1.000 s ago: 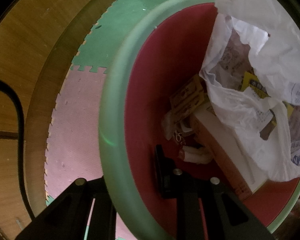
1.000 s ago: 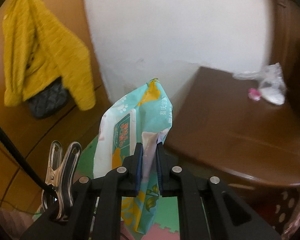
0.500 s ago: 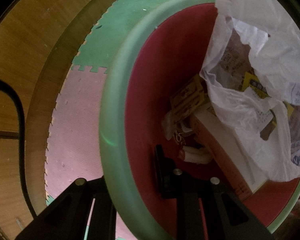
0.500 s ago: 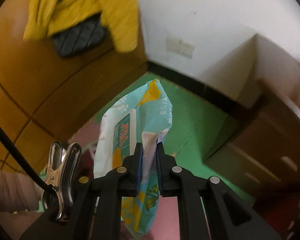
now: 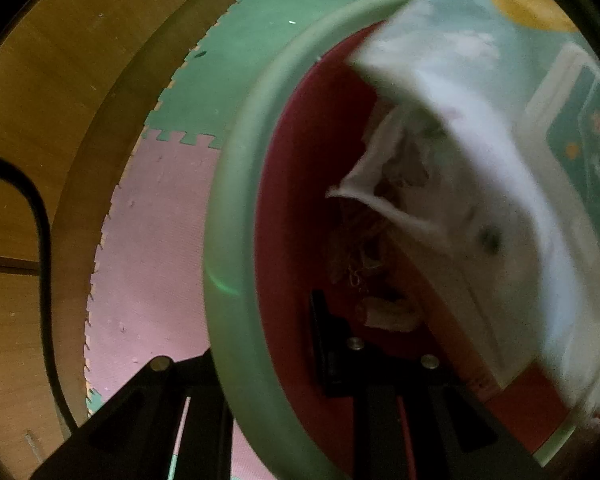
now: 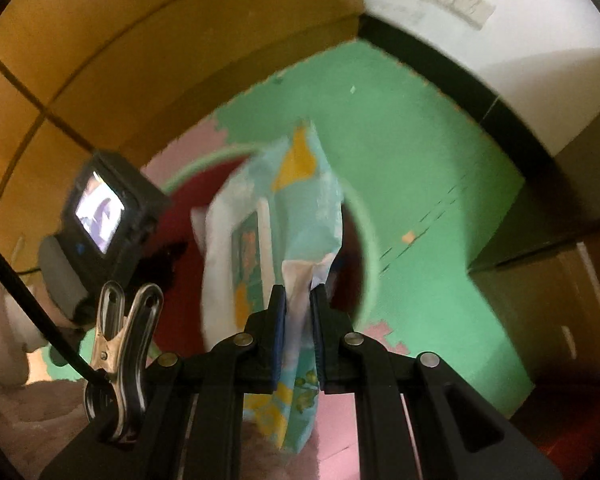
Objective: Collect trash
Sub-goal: 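Lower the teal wet-wipes packet into the bucket and open the right gripper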
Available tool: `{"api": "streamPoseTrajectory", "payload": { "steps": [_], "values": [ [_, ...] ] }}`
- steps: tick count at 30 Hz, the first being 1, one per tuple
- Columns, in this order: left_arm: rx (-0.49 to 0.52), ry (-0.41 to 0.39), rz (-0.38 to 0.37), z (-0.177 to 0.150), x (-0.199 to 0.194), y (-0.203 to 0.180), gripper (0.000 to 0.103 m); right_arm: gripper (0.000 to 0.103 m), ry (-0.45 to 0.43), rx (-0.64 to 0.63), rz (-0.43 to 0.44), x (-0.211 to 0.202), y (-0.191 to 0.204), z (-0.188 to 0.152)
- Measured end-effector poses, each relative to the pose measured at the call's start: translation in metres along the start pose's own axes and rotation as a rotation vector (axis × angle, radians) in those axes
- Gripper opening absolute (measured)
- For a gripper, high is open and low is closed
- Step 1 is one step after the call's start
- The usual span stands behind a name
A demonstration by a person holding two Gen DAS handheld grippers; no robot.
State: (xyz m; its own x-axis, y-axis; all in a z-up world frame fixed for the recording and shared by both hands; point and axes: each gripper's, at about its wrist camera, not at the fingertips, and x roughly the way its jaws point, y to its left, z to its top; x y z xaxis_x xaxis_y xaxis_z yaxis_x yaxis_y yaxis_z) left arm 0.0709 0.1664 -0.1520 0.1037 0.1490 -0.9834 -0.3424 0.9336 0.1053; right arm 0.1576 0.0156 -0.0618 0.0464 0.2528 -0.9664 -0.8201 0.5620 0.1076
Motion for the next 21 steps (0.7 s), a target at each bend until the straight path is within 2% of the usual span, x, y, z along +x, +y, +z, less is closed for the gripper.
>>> {"api": "streamPoseTrajectory", "payload": {
  "steps": [9,13,21],
  "values": [
    [-0.002,-0.011,-0.003,-0.003,0.000,0.000,0.017,0.012,0.052,0.020,-0.017,0.029,-0.004,0.002],
    [-0.007,-0.012,-0.001,-0.004,0.000,0.000,0.017,0.011,0.077,0.001,-0.048,0.046,0.003,0.006],
    [-0.009,-0.013,-0.004,-0.001,-0.002,0.000,0.017,0.011,0.142,-0.040,-0.051,0.079,0.013,0.012]
  ]
}}
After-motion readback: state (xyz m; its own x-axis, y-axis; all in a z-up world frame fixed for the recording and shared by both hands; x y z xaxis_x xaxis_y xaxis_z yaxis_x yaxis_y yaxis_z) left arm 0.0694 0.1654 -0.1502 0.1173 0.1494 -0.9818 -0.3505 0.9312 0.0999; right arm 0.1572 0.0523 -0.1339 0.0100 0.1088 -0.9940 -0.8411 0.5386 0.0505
